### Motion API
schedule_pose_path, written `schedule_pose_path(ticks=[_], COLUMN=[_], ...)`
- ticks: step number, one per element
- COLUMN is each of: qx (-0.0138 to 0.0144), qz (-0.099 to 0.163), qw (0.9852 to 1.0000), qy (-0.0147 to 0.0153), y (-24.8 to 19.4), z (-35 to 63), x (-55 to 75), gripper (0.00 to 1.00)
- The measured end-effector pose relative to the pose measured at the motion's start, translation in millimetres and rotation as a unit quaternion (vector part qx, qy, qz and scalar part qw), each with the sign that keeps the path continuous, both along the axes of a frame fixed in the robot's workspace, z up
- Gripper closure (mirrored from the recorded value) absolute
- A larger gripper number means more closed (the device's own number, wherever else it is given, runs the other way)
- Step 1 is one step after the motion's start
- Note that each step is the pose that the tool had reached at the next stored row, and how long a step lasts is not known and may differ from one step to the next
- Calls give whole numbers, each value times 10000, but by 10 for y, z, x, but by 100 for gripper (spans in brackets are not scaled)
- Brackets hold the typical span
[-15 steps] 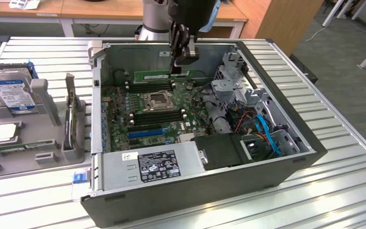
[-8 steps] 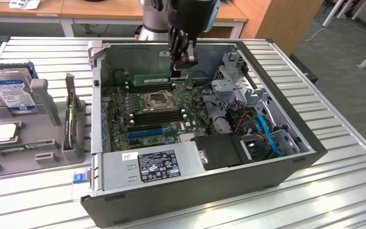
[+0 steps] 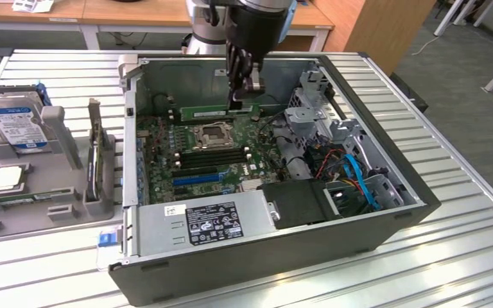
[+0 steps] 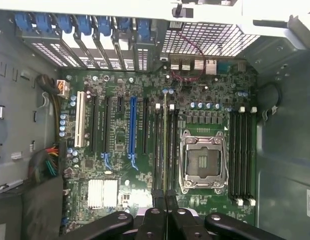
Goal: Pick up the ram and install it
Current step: 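Insert the ram into the slot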
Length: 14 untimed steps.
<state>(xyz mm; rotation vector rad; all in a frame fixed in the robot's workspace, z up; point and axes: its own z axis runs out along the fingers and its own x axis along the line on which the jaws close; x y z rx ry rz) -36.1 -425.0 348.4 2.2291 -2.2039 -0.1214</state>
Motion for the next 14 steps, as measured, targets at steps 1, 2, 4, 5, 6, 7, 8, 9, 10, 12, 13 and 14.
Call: schedule_pose_path(ticks=[1, 2, 4, 5, 6, 7, 8, 9, 10, 12, 13, 14], qx=[0, 0, 0, 0, 0, 0, 0, 0, 0, 0, 0, 0], qz=[0, 0, 0, 0, 0, 0, 0, 0, 0, 0, 0, 0], qw=[10000, 10000, 10000, 10000, 10000, 10000, 10000, 10000, 10000, 10000, 10000, 10000], qy=[0, 0, 0, 1, 1, 1, 1, 1, 1, 1, 1, 1], y=[0, 0, 0, 0, 0, 0, 0, 0, 0, 0, 0, 0], z=[-17, -34, -67, -83, -98, -112, -126, -140, -153, -181, -193, -205], x=[0, 0, 0, 0, 0, 0, 0, 0, 0, 0, 0, 0], gripper=[89, 89, 89, 89, 89, 89, 89, 89, 89, 89, 89, 89])
